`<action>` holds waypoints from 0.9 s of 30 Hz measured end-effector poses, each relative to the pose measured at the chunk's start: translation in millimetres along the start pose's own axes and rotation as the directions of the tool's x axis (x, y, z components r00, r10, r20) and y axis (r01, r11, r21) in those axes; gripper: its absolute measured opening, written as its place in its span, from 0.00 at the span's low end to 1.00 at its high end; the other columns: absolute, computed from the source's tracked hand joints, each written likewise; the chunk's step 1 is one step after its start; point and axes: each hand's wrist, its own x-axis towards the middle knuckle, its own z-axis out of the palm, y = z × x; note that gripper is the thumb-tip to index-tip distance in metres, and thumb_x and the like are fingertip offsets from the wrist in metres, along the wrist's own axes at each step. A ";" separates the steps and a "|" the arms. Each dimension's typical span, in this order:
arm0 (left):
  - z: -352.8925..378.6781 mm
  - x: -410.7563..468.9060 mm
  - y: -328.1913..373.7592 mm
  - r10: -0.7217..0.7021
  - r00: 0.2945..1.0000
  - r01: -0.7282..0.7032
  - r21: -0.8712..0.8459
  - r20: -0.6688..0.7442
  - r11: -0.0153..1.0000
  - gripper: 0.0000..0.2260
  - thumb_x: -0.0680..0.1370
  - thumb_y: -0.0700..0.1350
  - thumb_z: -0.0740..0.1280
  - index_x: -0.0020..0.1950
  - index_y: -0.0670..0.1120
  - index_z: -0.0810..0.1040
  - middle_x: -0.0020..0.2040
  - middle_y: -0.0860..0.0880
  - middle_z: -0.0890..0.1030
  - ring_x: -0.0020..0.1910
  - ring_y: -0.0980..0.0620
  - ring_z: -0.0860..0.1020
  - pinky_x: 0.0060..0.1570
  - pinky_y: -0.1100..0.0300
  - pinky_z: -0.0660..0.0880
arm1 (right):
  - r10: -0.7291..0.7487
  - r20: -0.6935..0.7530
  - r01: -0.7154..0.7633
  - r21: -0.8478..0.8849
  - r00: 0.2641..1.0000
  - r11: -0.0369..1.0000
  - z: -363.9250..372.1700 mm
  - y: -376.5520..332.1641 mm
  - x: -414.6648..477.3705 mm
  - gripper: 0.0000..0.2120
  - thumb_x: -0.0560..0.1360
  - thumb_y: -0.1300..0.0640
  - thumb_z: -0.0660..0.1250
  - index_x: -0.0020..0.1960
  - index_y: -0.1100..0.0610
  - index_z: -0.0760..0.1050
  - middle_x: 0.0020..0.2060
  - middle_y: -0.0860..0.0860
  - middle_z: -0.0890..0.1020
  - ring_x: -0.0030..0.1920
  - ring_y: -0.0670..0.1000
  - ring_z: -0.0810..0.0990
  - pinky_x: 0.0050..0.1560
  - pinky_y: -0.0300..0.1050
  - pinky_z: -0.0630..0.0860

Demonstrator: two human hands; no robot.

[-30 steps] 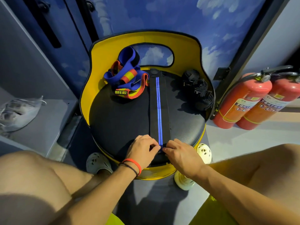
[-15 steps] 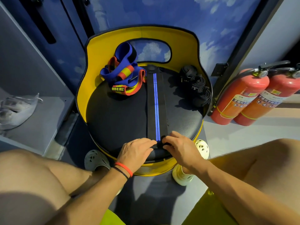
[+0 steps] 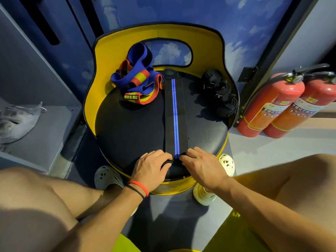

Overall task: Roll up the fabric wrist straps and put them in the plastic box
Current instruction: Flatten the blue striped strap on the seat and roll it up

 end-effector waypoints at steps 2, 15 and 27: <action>-2.0 3.5 -0.1 -0.059 0.998 0.061 -0.072 0.029 0.996 0.08 0.79 0.48 0.68 0.58 0.52 0.83 0.50 0.54 0.80 0.49 0.53 0.79 0.52 0.53 0.78 | 0.011 -0.011 -0.011 -0.001 1.000 1.000 -1.0 -1.1 -0.7 0.08 0.80 0.52 0.68 0.57 0.51 0.80 0.43 0.49 0.74 0.41 0.52 0.73 0.32 0.44 0.69; 2.4 32.3 7.4 -0.490 0.866 0.495 -0.315 0.100 0.810 0.06 0.74 0.45 0.75 0.43 0.54 0.79 0.40 0.56 0.81 0.42 0.54 0.80 0.36 0.63 0.73 | -0.001 -0.029 -0.001 -0.081 1.000 0.997 -1.0 -2.6 -4.3 0.15 0.74 0.56 0.74 0.60 0.53 0.78 0.52 0.53 0.80 0.46 0.54 0.78 0.37 0.47 0.77; 15.7 17.6 -1.8 -0.131 0.975 0.102 -0.164 -0.177 0.981 0.01 0.78 0.45 0.71 0.47 0.50 0.82 0.45 0.54 0.80 0.46 0.53 0.75 0.47 0.53 0.76 | 0.052 -0.097 -0.064 -0.131 0.994 0.989 15.6 8.0 6.9 0.13 0.81 0.49 0.67 0.59 0.53 0.83 0.50 0.50 0.80 0.50 0.53 0.74 0.49 0.48 0.74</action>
